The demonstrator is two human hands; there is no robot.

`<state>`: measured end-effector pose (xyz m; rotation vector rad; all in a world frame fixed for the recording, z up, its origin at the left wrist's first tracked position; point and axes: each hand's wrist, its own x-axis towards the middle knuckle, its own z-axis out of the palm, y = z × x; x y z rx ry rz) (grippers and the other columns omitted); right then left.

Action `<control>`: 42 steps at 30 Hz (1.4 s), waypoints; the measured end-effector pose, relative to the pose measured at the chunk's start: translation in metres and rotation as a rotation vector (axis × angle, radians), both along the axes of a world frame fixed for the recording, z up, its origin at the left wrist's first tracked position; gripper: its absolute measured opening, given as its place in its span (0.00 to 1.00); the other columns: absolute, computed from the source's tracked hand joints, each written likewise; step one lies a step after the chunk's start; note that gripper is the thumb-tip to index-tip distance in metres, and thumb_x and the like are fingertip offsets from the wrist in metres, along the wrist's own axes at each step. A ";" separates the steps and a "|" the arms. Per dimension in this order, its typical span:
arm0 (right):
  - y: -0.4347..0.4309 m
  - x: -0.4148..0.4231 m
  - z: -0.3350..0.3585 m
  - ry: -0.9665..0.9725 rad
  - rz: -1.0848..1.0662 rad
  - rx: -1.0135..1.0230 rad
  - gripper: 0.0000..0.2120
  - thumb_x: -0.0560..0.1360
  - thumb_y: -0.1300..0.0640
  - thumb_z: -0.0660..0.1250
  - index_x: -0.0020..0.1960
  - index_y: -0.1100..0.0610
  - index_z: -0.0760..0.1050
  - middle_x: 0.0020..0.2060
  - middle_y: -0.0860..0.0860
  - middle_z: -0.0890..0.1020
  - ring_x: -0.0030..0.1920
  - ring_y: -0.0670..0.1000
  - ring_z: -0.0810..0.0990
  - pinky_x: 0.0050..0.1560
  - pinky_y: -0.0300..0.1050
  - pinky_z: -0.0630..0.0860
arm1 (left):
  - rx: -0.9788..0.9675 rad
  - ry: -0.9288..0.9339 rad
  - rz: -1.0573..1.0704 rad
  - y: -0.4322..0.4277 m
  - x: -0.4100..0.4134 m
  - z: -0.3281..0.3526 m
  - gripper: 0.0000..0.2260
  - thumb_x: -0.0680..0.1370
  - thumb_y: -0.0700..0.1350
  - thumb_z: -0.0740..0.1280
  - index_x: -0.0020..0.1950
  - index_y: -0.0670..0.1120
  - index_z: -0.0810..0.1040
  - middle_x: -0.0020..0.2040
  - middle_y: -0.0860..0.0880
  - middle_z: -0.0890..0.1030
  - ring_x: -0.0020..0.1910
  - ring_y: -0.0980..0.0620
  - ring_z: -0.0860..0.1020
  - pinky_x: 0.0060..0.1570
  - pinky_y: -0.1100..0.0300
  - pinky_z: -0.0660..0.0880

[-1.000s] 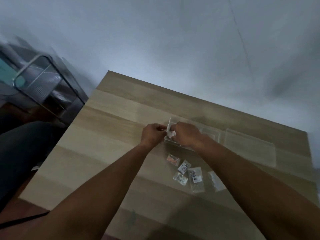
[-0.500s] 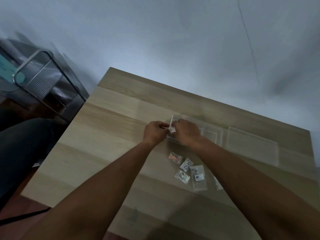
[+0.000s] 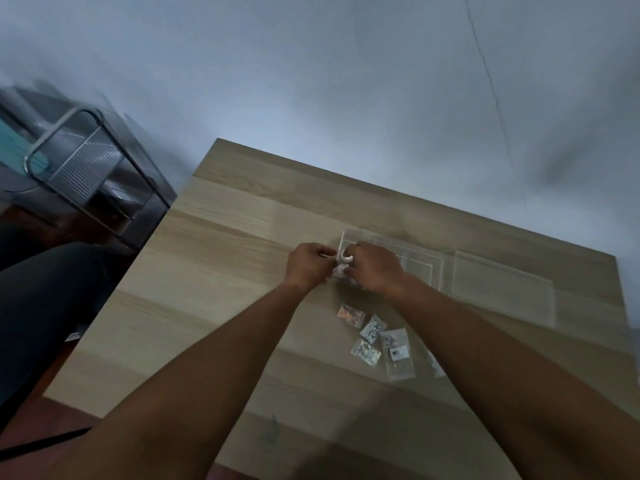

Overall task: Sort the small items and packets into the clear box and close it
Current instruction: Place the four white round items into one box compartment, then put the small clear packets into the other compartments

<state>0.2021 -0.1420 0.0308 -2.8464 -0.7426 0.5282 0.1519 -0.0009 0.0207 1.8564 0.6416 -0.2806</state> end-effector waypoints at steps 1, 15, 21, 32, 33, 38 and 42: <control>-0.001 -0.001 0.000 0.015 -0.006 0.009 0.15 0.75 0.49 0.66 0.60 0.52 0.77 0.59 0.54 0.81 0.55 0.58 0.80 0.49 0.49 0.75 | 0.000 0.000 0.001 0.000 0.000 0.000 0.11 0.72 0.39 0.71 0.54 0.43 0.83 0.42 0.41 0.86 0.37 0.48 0.84 0.41 0.51 0.84; -0.053 -0.047 0.025 -0.039 -0.194 0.434 0.07 0.75 0.54 0.66 0.46 0.55 0.81 0.41 0.52 0.83 0.40 0.50 0.79 0.42 0.46 0.76 | 0.194 -0.029 -0.009 -0.001 -0.031 -0.003 0.15 0.77 0.53 0.64 0.48 0.43 0.83 0.47 0.42 0.86 0.48 0.42 0.83 0.50 0.49 0.79; -0.077 -0.092 0.000 0.075 -0.292 0.244 0.09 0.74 0.51 0.67 0.44 0.55 0.82 0.41 0.50 0.84 0.39 0.48 0.78 0.42 0.43 0.73 | 0.416 -0.130 -0.350 -0.010 -0.067 -0.022 0.07 0.74 0.48 0.68 0.50 0.52 0.83 0.50 0.46 0.83 0.50 0.46 0.81 0.47 0.57 0.75; -0.071 -0.108 -0.029 0.064 -0.444 0.064 0.10 0.72 0.52 0.68 0.50 0.54 0.81 0.54 0.56 0.75 0.54 0.58 0.76 0.54 0.50 0.74 | 0.787 -0.208 -0.740 -0.040 -0.071 -0.023 0.12 0.75 0.51 0.67 0.59 0.55 0.77 0.59 0.48 0.76 0.60 0.45 0.72 0.55 0.52 0.72; -0.071 -0.107 -0.030 0.076 -0.457 0.066 0.10 0.72 0.52 0.68 0.50 0.54 0.81 0.54 0.57 0.75 0.53 0.58 0.77 0.54 0.50 0.75 | 0.776 -0.170 -0.720 -0.040 -0.071 -0.023 0.11 0.75 0.50 0.67 0.57 0.53 0.78 0.59 0.47 0.76 0.60 0.45 0.73 0.54 0.51 0.73; -0.067 -0.107 -0.023 0.138 -0.465 0.106 0.07 0.71 0.57 0.67 0.45 0.57 0.82 0.51 0.57 0.81 0.53 0.58 0.80 0.54 0.48 0.77 | 0.639 0.019 -0.589 -0.033 -0.070 -0.019 0.09 0.74 0.46 0.67 0.53 0.47 0.80 0.59 0.44 0.79 0.60 0.43 0.75 0.55 0.51 0.76; -0.067 -0.108 -0.015 0.184 -0.582 0.336 0.05 0.69 0.64 0.67 0.40 0.55 0.77 0.43 0.55 0.84 0.45 0.56 0.82 0.46 0.48 0.76 | 0.520 0.058 -0.548 -0.024 -0.073 -0.018 0.08 0.73 0.45 0.68 0.52 0.50 0.80 0.57 0.45 0.83 0.58 0.44 0.79 0.54 0.54 0.74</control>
